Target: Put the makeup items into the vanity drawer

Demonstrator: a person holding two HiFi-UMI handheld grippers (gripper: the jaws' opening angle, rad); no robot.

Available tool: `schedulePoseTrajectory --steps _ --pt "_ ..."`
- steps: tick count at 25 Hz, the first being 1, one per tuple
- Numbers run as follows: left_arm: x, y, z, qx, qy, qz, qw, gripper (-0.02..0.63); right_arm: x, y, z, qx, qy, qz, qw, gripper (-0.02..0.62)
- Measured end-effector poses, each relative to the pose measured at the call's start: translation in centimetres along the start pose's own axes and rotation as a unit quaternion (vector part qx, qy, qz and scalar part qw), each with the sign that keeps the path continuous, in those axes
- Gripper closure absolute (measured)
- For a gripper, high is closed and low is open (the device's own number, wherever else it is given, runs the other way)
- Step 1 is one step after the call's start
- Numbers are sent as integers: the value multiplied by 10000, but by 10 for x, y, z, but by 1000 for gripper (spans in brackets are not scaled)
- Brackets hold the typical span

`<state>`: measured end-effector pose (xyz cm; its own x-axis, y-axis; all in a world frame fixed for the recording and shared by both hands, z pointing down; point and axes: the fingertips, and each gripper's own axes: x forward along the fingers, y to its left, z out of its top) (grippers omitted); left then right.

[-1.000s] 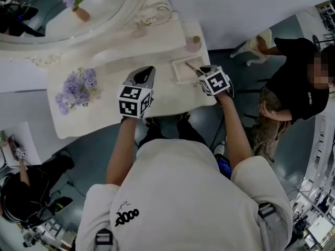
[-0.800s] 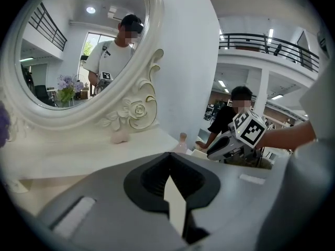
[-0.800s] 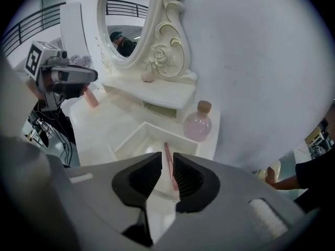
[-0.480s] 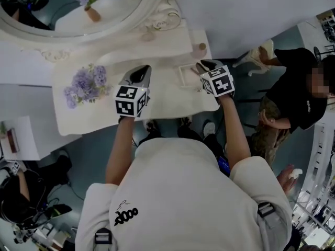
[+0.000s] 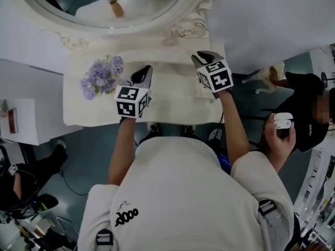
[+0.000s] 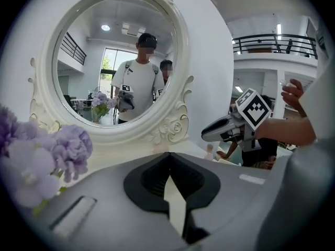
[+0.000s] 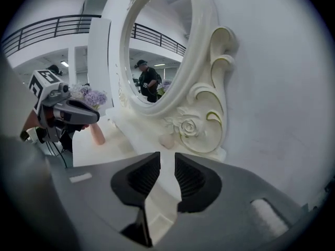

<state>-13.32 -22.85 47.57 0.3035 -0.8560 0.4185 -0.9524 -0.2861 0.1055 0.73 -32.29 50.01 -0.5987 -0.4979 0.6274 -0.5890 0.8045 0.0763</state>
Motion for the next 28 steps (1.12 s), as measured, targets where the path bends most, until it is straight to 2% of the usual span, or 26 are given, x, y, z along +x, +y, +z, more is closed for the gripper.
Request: schedulePoseTrajectory --steps 8,18,21,28 --pt "-5 27 -7 -145 42 206 9997 588 72 16 25 -15 181 324 9993 483" --pt "1 47 -14 -210 183 246 9993 588 142 7 7 444 655 309 9964 443" --pt "2 45 -14 -224 225 211 9993 588 148 4 6 488 666 262 9962 451" --pt "4 40 -12 -159 236 147 9995 588 146 2 11 425 603 207 9971 522"
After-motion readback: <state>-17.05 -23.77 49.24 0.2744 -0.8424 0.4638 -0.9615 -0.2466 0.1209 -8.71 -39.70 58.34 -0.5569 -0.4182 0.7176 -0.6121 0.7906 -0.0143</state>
